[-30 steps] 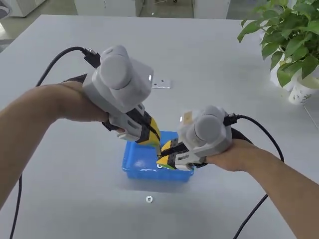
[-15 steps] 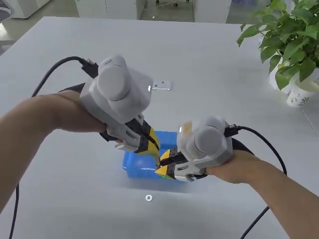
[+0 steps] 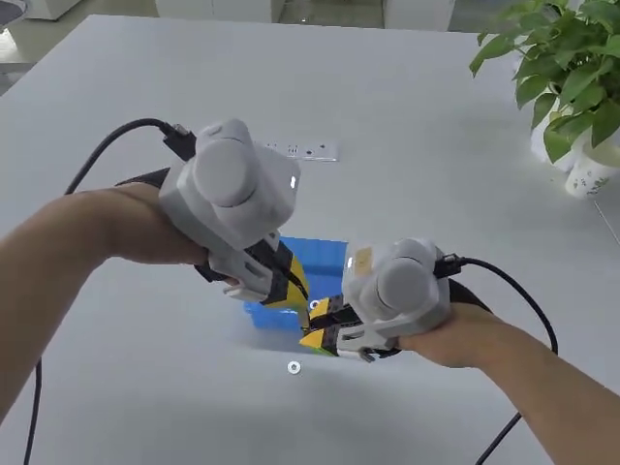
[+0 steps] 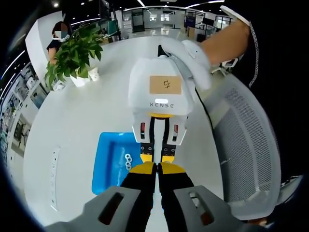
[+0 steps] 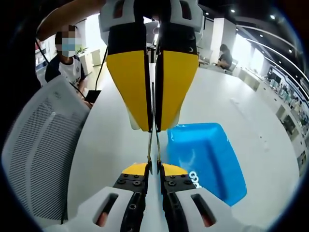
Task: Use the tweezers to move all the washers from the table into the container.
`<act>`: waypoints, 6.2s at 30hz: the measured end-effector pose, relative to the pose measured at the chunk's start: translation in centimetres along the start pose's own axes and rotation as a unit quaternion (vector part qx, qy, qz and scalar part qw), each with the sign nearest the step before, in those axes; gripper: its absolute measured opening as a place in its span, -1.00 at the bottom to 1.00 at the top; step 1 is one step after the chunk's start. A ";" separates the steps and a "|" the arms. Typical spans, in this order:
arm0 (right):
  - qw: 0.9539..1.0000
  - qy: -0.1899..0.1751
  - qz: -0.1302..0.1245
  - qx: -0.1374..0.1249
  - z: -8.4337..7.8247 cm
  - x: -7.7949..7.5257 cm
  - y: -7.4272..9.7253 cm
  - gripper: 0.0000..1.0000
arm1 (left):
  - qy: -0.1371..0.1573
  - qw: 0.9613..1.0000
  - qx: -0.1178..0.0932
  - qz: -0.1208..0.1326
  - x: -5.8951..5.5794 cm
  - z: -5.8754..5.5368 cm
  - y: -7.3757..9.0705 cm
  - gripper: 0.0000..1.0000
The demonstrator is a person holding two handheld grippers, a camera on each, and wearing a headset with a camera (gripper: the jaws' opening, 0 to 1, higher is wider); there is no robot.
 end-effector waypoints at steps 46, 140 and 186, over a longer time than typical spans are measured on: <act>0.999 -0.004 0.035 0.012 -1.9 1.1 -3.8 -0.76 | 0.030 0.999 0.015 -0.023 -1.4 -2.9 -2.5 -0.89; 1.000 0.019 0.019 -0.004 2.8 -1.0 1.0 -0.82 | 0.015 1.000 -0.008 -0.006 1.6 1.1 2.6 -0.89; 1.000 0.017 0.010 0.023 0.5 -7.5 -3.3 -0.81 | 0.021 1.000 0.011 0.009 7.0 -3.4 -1.2 -0.89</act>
Point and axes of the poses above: the centre of the closed fingertips' face, and the gripper's own axes: y roughly backward along the fingers, x roughly to its left, z roughly out of its top, the point moved 9 cm from there along y, roughly backward along the fingers, and after that the axes turned 7 degrees about -y, right-handed, at the moved point
